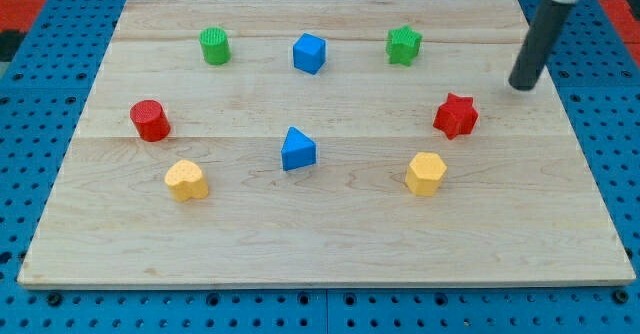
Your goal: Move the red star to the bottom left of the green star
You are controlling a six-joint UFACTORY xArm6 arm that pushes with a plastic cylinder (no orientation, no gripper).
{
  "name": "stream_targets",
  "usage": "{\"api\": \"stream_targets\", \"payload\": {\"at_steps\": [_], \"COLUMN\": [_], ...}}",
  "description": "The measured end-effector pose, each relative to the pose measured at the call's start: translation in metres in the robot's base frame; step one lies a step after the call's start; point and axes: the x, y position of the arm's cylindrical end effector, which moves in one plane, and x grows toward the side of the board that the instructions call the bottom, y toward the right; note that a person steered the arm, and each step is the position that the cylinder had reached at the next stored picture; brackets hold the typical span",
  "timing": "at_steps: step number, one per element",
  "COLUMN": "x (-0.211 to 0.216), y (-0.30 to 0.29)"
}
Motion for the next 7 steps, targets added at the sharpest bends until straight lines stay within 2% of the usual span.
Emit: {"api": "stream_targets", "payload": {"at_steps": [1,2,6,7], "x": [0.05,0.079,0.027,0.019], "y": [-0.005,-0.043,-0.119,-0.119]}}
